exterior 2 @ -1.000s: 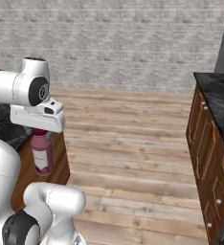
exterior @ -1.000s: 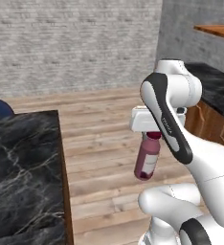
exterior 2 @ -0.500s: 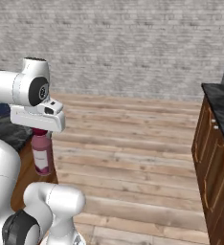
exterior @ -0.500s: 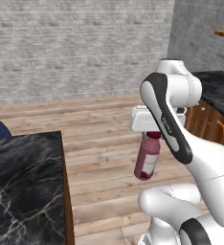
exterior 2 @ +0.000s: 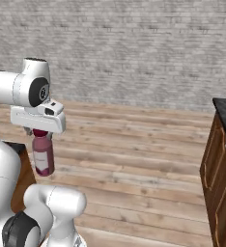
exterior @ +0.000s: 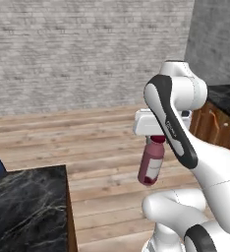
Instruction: There is a wine glass and glass cup on the dining counter. Place the wine bottle next to the wine glass and the juice bottle next to the glass cup.
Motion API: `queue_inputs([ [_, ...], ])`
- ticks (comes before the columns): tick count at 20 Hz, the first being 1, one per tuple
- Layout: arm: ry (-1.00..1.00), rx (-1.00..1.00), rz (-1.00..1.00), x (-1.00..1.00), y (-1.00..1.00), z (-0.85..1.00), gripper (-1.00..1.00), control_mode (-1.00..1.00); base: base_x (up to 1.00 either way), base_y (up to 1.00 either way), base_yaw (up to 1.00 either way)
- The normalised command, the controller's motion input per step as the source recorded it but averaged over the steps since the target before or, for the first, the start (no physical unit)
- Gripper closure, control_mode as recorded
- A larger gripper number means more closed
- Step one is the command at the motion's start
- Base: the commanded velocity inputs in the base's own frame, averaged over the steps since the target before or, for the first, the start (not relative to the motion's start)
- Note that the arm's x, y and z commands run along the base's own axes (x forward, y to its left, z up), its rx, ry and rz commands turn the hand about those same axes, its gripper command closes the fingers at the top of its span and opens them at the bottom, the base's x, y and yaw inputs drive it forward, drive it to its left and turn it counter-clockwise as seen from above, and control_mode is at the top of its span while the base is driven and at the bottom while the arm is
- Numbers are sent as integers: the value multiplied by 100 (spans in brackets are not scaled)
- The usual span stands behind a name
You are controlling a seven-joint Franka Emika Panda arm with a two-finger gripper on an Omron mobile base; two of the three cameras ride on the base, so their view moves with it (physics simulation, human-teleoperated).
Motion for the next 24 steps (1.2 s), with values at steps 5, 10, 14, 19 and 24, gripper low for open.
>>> queue_inputs([
  [5,0,0,0,0,0,0,100,100,88,-22,6],
  [10,0,0,0,0,0,0,100,100,89,-15,9],
  [14,0,0,0,0,0,0,100,100,84,-10,20],
  [19,0,0,0,0,0,0,100,100,78,-10,27],
  [24,0,0,0,0,0,0,100,100,69,-12,40],
])
